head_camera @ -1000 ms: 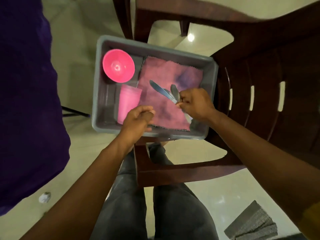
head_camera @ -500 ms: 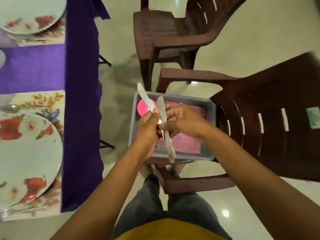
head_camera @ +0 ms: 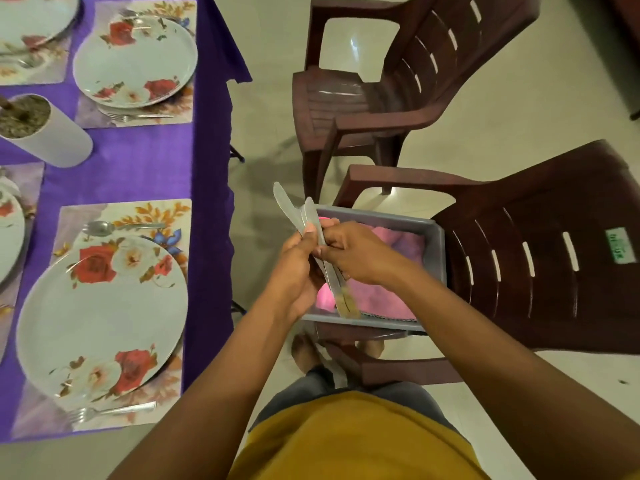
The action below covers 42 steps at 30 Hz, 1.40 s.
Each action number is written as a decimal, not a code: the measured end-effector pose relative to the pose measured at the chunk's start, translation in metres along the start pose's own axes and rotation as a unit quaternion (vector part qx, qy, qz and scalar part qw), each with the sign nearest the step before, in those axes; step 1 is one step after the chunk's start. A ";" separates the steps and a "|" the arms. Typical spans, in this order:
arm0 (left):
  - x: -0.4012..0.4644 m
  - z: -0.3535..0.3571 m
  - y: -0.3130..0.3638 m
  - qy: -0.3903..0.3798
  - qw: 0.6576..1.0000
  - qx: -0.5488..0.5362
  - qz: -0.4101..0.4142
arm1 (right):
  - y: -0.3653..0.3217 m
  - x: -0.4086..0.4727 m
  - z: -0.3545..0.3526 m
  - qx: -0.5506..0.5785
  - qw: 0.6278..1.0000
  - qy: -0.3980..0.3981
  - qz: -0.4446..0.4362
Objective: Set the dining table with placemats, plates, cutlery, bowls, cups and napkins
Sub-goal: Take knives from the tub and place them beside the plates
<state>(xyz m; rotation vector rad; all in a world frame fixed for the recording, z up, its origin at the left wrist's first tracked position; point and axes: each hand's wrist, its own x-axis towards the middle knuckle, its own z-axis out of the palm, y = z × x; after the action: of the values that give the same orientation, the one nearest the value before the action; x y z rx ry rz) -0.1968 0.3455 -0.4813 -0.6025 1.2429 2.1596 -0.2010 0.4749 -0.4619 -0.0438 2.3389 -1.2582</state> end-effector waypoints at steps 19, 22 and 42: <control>-0.039 -0.036 0.021 0.032 0.997 -0.038 0.067 | -0.021 -0.038 0.065 0.233 0.966 -0.059 0.098; -0.052 -0.045 0.022 0.006 0.990 -0.111 0.085 | -0.022 -0.047 0.065 0.233 0.964 -0.081 0.099; -0.151 -0.090 -0.034 0.114 0.887 -0.416 0.163 | -0.011 -0.105 0.101 0.078 0.954 -0.284 0.056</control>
<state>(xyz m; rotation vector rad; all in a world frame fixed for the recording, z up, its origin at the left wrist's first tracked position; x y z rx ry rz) -0.0535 0.2427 -0.4495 -1.0690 0.4672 2.9722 -0.0671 0.4160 -0.4588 -0.1906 1.7242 -1.1782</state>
